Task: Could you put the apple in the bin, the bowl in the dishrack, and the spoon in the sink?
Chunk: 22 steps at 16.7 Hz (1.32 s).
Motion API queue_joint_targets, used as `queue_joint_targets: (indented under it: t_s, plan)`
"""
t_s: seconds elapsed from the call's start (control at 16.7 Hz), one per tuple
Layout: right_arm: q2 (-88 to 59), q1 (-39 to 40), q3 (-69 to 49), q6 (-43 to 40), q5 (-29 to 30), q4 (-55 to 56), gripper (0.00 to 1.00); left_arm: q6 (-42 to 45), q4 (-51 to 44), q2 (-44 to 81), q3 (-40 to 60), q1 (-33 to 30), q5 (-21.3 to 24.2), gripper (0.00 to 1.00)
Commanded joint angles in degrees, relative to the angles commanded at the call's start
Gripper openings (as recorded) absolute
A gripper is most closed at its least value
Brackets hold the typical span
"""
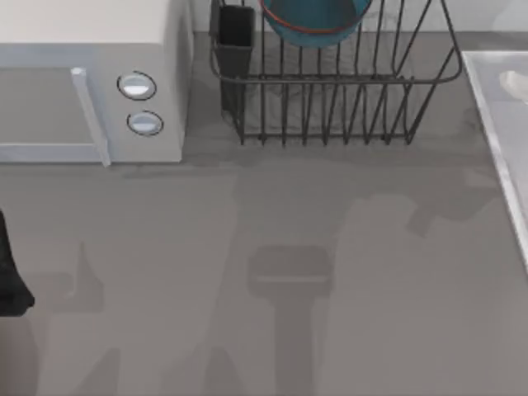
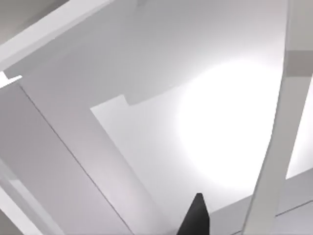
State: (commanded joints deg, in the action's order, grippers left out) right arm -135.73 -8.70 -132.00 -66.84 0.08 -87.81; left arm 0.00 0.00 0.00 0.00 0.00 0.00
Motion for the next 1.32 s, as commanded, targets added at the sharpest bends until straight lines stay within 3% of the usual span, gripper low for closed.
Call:
queue_joint_targets:
  t_s: [0.3,0.54,0.96,1.32]
  plan:
    - [-12.6,-0.2,-18.5,0.7,0.1,-4.4,0.00,0.0,0.0,0.0,0.0,0.0,0.0,1.00]
    - [-17.4,-0.3,-25.5,1.1,0.1,-6.0,0.00,0.0,0.0,0.0,0.0,0.0,0.0,1.00]
    - [-17.3,0.1,-24.8,1.2,0.1,-5.2,0.00,0.0,0.0,0.0,0.0,0.0,0.0,1.00]
    - [-13.8,0.1,-11.9,1.1,0.1,4.1,0.00,0.0,0.0,0.0,0.0,0.0,0.0,1.00]
